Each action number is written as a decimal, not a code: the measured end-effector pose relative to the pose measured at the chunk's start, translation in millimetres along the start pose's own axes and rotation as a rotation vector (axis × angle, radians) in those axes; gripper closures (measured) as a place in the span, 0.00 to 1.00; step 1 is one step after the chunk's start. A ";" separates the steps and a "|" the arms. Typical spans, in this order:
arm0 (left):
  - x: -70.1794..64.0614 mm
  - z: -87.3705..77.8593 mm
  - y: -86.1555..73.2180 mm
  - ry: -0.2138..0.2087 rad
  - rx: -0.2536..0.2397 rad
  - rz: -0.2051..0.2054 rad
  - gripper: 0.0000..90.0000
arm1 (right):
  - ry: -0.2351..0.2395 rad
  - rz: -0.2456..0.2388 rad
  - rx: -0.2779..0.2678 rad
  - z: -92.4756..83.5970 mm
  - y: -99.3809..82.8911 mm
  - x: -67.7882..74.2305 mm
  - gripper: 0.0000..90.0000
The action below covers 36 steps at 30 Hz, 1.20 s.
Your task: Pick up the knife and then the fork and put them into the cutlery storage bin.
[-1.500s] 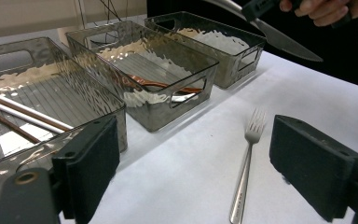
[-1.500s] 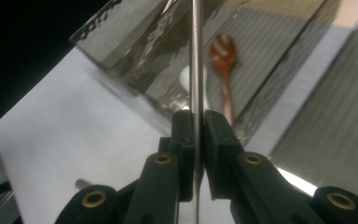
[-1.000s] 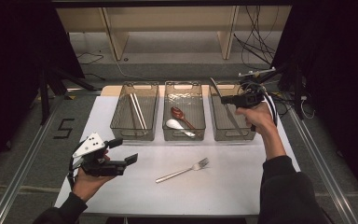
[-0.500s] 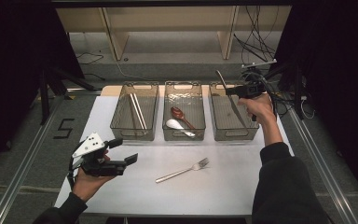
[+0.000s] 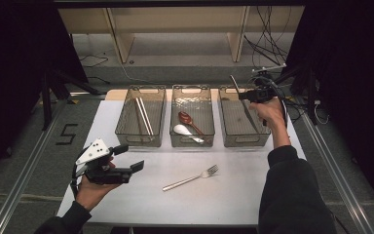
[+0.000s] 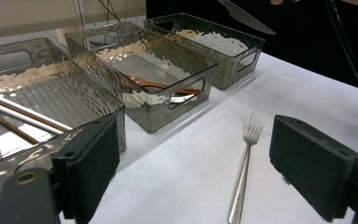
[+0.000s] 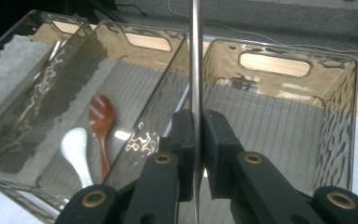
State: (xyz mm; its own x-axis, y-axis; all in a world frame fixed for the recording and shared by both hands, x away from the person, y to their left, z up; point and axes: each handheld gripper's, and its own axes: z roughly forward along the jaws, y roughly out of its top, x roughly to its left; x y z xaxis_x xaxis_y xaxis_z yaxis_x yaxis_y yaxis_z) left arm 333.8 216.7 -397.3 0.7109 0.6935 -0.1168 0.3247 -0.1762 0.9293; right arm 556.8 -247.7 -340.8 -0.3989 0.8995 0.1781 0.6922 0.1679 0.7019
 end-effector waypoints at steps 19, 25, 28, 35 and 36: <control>0.0 -1.1 -0.1 0.000 0.002 0.001 0.17 | -0.065 0.027 -0.022 10.8 1.6 -4.0 0.72; -0.3 -1.5 0.0 0.001 0.002 0.001 0.17 | -0.037 0.012 -0.016 5.0 1.0 -0.6 0.60; -0.4 -1.5 0.0 0.000 0.005 0.004 0.17 | -0.020 0.001 -0.010 1.2 -0.6 1.5 0.58; -0.6 -1.3 0.0 0.002 0.004 0.004 0.17 | 0.034 -0.038 -0.020 -10.8 -2.9 15.2 0.54; -0.7 -1.3 0.0 0.002 0.004 0.003 0.17 | 0.040 -0.049 -0.022 -12.6 -3.0 18.2 0.54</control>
State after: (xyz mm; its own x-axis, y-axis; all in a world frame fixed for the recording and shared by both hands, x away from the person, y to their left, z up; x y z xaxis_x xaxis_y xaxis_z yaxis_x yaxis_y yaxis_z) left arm 332.5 217.1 -396.7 0.7104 0.6947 -0.1130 0.3247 -0.1811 0.9283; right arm 539.9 -236.9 -331.0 -0.4556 0.8738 0.1701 0.6580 0.2018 0.7255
